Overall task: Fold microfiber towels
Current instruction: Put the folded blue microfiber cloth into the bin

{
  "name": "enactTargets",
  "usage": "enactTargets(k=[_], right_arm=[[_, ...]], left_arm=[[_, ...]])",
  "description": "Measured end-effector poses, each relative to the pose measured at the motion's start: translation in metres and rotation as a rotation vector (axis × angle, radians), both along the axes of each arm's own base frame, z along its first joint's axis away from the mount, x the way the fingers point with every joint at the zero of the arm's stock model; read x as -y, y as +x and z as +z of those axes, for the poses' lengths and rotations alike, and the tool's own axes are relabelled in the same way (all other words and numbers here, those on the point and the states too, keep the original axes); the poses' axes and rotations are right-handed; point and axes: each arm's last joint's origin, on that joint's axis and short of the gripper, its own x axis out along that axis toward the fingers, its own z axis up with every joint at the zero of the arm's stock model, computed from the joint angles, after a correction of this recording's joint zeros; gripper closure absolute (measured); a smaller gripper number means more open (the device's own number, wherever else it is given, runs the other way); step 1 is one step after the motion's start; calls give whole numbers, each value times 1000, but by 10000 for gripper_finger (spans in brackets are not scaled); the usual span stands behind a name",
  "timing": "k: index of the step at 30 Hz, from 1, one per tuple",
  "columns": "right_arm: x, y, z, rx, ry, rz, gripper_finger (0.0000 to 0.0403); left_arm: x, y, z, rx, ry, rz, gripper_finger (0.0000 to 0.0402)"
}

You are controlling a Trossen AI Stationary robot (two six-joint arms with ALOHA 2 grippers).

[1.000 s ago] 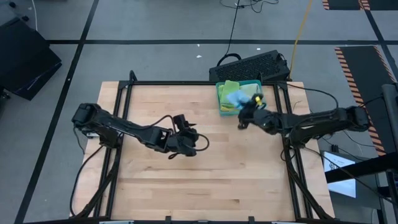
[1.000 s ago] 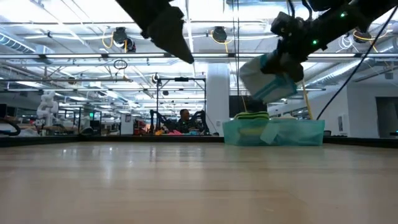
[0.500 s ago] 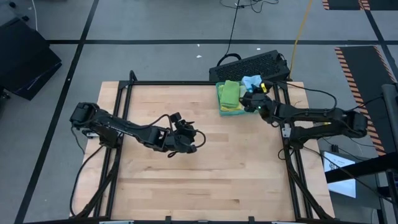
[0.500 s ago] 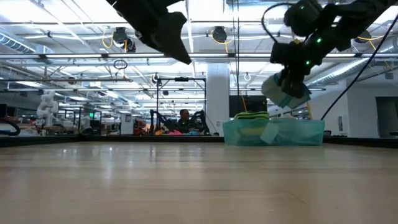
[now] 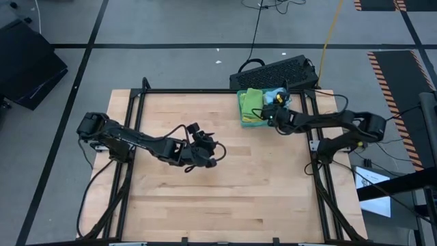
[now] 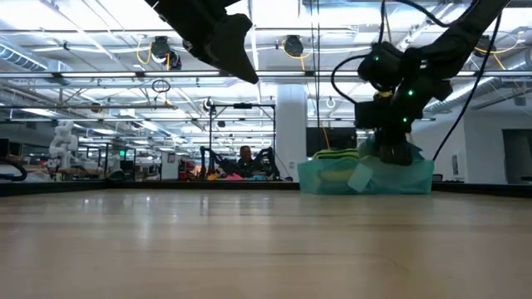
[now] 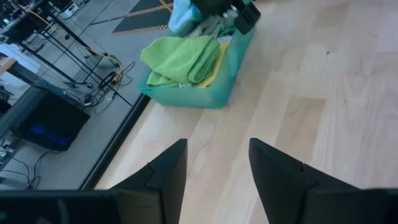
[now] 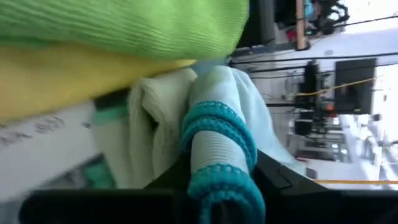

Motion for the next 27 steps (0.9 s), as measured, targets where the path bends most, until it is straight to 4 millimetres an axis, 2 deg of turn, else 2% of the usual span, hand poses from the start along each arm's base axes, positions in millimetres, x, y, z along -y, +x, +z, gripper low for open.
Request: enactTargets(k=[6,14,23,27], right_arm=[[-2,2,-1,102,37,-12,276],[-9,-4,20,359,165,43,213],[-17,-21,37,664,439,29,183],[-22,-24,55,821,510,123,188]], left_arm=[[0,0,0,2,-2,2,227],[-4,0,0,13,-22,21,227],[-5,1,0,18,-33,24,227],[-5,1,0,19,-34,23,227]])
